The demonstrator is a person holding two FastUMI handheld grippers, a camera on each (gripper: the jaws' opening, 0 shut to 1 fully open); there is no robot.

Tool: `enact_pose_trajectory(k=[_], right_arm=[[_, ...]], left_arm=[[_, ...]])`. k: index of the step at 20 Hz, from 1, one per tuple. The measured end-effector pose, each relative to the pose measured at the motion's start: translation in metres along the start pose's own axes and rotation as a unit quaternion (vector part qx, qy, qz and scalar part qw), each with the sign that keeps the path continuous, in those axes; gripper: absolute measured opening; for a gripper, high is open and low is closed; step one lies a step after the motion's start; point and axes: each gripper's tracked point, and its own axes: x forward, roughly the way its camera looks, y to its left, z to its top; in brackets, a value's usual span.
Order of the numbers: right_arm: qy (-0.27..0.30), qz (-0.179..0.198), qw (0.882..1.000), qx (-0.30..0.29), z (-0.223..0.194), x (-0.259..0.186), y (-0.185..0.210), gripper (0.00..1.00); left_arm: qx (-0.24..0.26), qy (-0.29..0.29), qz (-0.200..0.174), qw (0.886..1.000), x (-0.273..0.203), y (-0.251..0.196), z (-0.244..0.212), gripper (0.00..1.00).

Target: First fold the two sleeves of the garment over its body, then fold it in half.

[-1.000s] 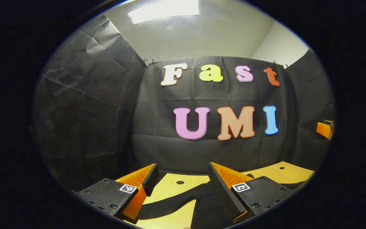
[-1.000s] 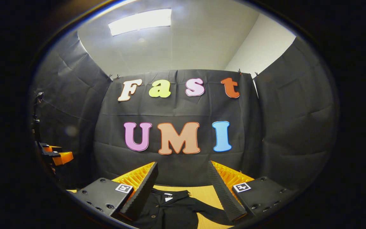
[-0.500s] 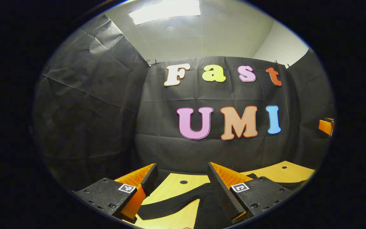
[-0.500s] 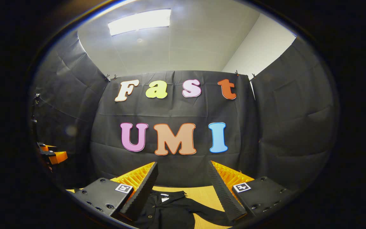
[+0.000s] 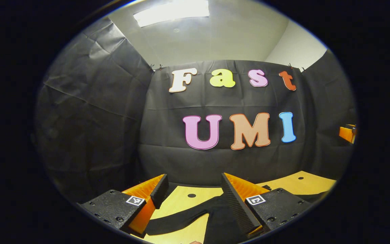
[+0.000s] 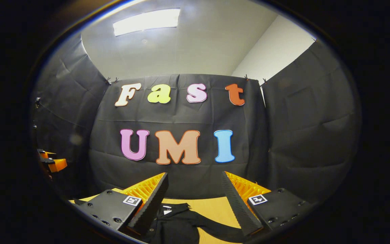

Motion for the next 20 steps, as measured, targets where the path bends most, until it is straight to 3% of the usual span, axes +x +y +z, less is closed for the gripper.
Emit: enact_pose_trajectory(k=[5,11,20], right_arm=[[-0.002,-0.028,1.000,-0.007,0.006,0.003,-0.015,0.98],[0.011,-0.066,0.998,-0.023,0.008,0.009,-0.063,0.98],[0.133,-0.065,0.987,-0.069,-0.091,0.027,-0.130,0.98]], left_arm=[[-0.014,-0.008,-0.029,0.999,0.012,-0.011,0.004,0.93],[-0.021,-0.005,-0.047,0.999,0.024,-0.026,0.005,0.92],[-0.031,-0.019,-0.044,0.998,0.035,-0.069,0.026,0.93]])
